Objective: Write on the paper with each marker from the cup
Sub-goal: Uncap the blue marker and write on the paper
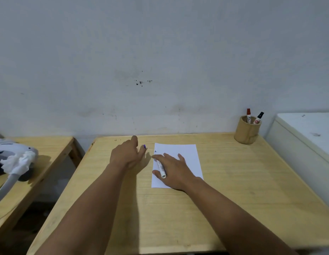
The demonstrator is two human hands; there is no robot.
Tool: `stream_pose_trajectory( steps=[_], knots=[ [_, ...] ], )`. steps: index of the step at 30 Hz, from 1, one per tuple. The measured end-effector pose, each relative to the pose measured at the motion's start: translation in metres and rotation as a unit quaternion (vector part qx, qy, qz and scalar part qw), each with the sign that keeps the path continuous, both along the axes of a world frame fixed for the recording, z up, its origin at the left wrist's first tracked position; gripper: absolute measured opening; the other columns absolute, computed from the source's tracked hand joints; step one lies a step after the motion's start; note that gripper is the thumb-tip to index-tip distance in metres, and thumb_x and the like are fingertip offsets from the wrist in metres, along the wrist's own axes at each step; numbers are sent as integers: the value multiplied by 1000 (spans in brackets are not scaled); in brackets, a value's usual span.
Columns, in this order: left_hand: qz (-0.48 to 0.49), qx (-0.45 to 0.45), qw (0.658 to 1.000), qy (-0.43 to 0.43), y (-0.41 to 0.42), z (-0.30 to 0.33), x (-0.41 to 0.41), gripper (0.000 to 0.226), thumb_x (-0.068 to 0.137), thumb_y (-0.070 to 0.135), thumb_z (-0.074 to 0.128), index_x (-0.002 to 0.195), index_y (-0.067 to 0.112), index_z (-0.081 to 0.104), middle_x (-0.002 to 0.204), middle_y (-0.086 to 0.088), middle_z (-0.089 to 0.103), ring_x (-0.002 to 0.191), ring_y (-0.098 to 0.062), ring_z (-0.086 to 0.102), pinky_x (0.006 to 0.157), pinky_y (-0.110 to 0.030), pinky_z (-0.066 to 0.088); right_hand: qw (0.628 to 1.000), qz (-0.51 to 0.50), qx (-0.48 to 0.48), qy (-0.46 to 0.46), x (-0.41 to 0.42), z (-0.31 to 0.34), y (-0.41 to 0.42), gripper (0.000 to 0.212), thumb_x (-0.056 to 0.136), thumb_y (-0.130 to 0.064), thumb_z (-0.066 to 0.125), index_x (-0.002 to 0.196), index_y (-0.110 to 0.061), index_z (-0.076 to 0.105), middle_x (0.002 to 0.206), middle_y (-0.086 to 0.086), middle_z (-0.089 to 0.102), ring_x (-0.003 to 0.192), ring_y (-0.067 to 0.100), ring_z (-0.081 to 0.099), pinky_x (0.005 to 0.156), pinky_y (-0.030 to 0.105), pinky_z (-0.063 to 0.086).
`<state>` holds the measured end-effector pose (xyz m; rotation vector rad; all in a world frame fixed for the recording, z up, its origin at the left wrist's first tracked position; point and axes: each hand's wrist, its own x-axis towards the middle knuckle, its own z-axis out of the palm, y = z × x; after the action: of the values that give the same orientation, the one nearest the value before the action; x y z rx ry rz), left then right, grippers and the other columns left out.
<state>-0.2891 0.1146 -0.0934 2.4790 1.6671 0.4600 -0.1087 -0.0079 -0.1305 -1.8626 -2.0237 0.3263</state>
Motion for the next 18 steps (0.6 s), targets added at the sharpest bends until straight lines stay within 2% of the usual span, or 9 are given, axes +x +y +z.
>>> stream_pose_trajectory(
  steps=[3, 5, 7, 9, 12, 15, 18],
  knots=[
    [-54, -3, 997, -56, -27, -4, -4, 26, 95, 47, 50, 107, 24, 52, 96, 7, 61, 87, -22, 57, 70, -35, 43, 1000, -2, 8, 23, 1, -9, -13, 58, 104, -54, 54, 157, -36, 37, 159, -6, 54, 157, 16, 36, 130, 57, 9],
    [-122, -31, 989, -73, -46, -16, -9, 38, 89, 51, 53, 119, 29, 57, 118, 11, 62, 109, -18, 56, 88, -38, 47, 999, 1, 14, 32, 5, -11, -23, 61, 102, -56, 56, 157, -37, 38, 160, -10, 53, 155, 13, 38, 131, 56, 9],
    [-166, -49, 984, -41, -60, -32, -16, 62, 87, 58, 50, 143, 32, 52, 148, 11, 51, 138, -18, 42, 111, -42, 34, 998, -1, 23, 51, 7, -12, -32, 64, 101, -58, 59, 158, -37, 38, 161, -15, 51, 152, 10, 43, 132, 53, 8],
    [-179, -52, 982, -18, -69, -42, -21, 76, 87, 69, 44, 155, 36, 40, 165, 11, 34, 155, -15, 22, 122, -42, 18, 997, -8, 30, 71, 10, -13, -38, 69, 98, -62, 62, 158, -37, 38, 160, -18, 51, 143, 8, 52, 132, 50, 9],
    [-185, -75, 980, 10, -77, -41, -20, 93, 83, 86, 40, 162, 38, 25, 172, 9, 17, 160, -15, 4, 126, -43, 7, 993, -14, 30, 109, 13, -11, -43, 76, 92, -63, 69, 157, -39, 37, 153, -13, 58, 133, 14, 59, 132, 47, 11],
    [-187, -79, 977, 61, -83, -38, -16, 111, 73, 97, 40, 164, 38, 15, 174, 4, 7, 160, -17, -4, 128, -45, 3, 989, -25, 27, 141, 14, -4, -47, 78, 89, -53, 77, 156, -40, 39, 156, -12, 55, 132, 17, 55, 130, 44, 15],
    [-184, -65, 977, 81, -84, -39, -17, 120, 67, 101, 40, 164, 36, 14, 174, 3, 5, 160, -18, -5, 128, -45, 2, 983, -40, 35, 178, 15, -5, -42, 67, 90, -51, 76, 150, -44, 47, 147, -14, 62, 122, 15, 58, 123, 43, 34]
  ],
)
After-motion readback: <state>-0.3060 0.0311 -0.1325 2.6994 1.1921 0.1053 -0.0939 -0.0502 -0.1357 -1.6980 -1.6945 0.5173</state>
